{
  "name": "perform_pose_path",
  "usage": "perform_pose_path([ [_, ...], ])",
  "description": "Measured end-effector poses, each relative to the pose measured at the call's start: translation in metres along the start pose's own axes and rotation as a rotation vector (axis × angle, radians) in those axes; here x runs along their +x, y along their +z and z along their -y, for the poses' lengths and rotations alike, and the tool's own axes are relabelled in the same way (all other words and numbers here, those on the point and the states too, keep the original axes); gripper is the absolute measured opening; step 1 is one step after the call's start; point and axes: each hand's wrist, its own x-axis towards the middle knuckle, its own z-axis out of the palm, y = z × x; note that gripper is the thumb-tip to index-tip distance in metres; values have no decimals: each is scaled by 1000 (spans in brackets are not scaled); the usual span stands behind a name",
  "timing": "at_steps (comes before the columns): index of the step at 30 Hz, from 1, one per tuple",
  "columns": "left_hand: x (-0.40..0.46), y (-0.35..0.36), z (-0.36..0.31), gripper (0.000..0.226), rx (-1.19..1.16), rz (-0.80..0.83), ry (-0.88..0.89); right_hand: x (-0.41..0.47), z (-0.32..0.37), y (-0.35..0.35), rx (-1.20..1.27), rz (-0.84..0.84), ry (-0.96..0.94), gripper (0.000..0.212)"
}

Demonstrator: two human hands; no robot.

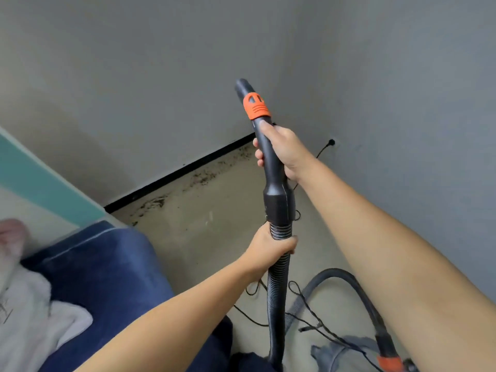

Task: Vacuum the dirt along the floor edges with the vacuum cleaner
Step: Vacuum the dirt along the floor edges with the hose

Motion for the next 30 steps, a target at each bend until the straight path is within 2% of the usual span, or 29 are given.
perform_pose_path([
  [3, 15, -38, -12, 6, -15, 121, -21, 29, 0, 21, 81, 184, 89, 31],
  [6, 27, -69, -10, 9, -31, 40, -70, 42, -22, 36, -15, 257, 188, 22],
  [8, 34, -83, -3, 14, 15, -36, -110, 48, -38, 45, -74, 211, 257, 12],
  [12, 50, -94, 0, 18, 60, -281, -85, 77, -41, 62, -111, 23, 287, 12],
  [15, 63, -102, -11, 27, 102, -503, -47, 102, -33, 75, -97, -30, 274, 12],
  [19, 80, -122, -18, 35, 132, -677, -45, 137, -29, 97, -108, -56, 266, 16],
  [21, 92, -131, -14, 30, 122, -684, -67, 154, -36, 105, -144, -12, 273, 16],
  [24, 123, -143, 8, 16, 39, -606, -111, 189, -67, 104, -212, 91, 323, 14],
  [30, 196, -166, 114, 16, -184, -480, -219, 270, -199, 82, -242, 132, 537, 12],
])
